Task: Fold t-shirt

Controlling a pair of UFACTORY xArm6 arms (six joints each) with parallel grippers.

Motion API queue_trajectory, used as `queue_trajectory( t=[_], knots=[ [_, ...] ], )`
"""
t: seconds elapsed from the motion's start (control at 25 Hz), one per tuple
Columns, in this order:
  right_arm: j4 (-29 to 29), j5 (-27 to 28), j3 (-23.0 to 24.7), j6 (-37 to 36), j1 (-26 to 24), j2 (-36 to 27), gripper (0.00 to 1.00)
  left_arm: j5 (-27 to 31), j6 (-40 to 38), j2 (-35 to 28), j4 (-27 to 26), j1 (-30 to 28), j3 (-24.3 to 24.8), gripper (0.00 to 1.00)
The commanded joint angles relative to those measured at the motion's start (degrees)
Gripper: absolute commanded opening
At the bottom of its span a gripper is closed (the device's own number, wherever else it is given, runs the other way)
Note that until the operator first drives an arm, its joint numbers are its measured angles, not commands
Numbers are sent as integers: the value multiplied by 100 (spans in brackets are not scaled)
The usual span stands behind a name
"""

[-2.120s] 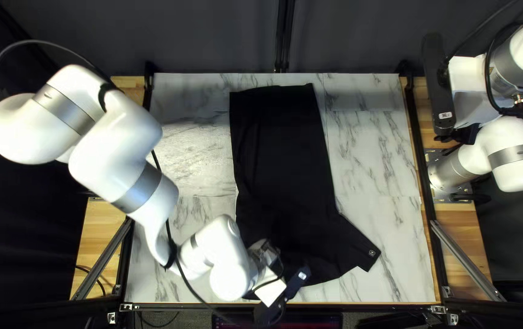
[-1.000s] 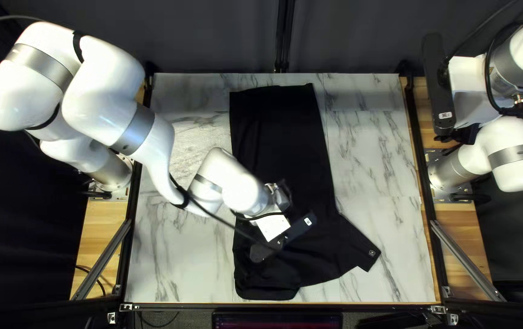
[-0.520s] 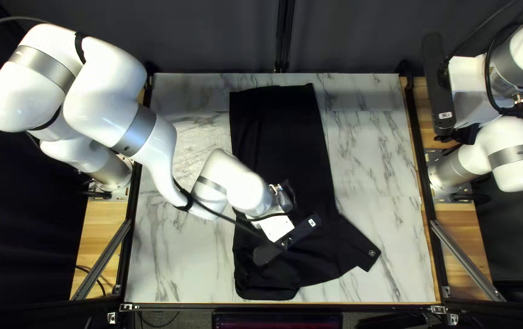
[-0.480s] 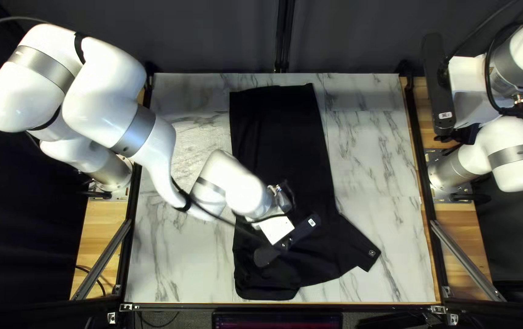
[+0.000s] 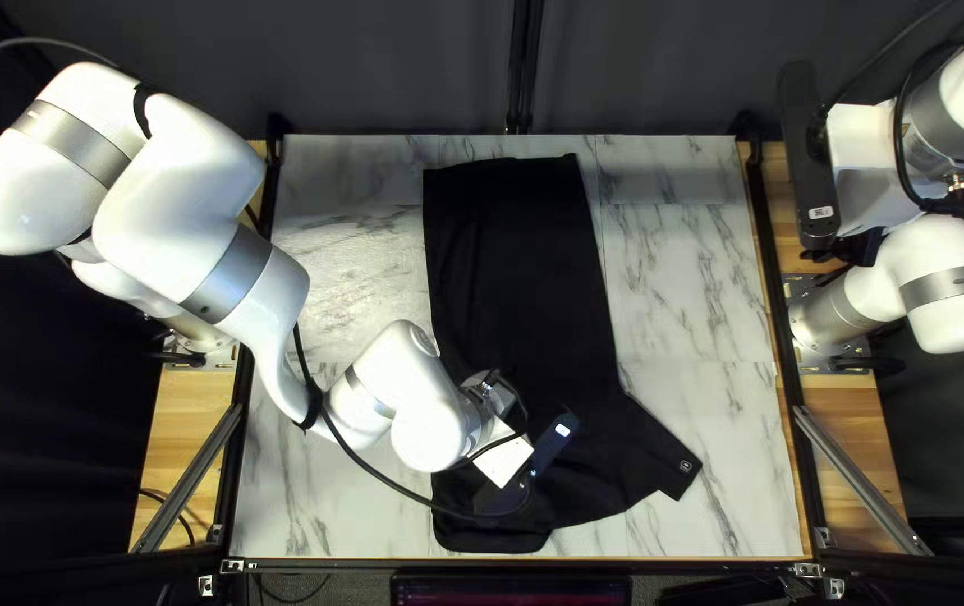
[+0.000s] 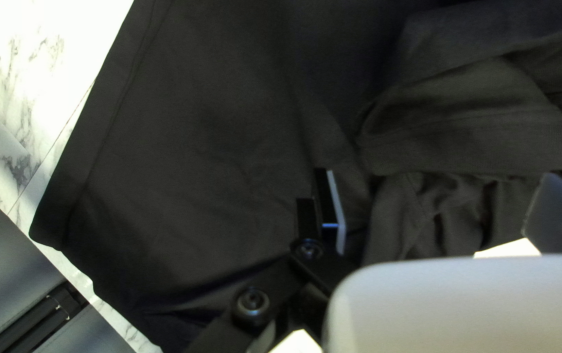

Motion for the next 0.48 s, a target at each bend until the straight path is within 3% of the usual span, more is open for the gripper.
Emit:
queue_trajectory(
  t=[0.04, 0.2, 0.48],
  knots=[
    [0, 0, 0, 0, 0, 0, 100, -7, -785, -64, -157, 56, -108, 100],
    [0, 0, 0, 0, 0, 0, 100, -381, -2393, -88, -446, -27, -68, 100],
    [0, 0, 0, 0, 0, 0, 100, -387, -2513, -82, -459, -49, -81, 100]
  ],
)
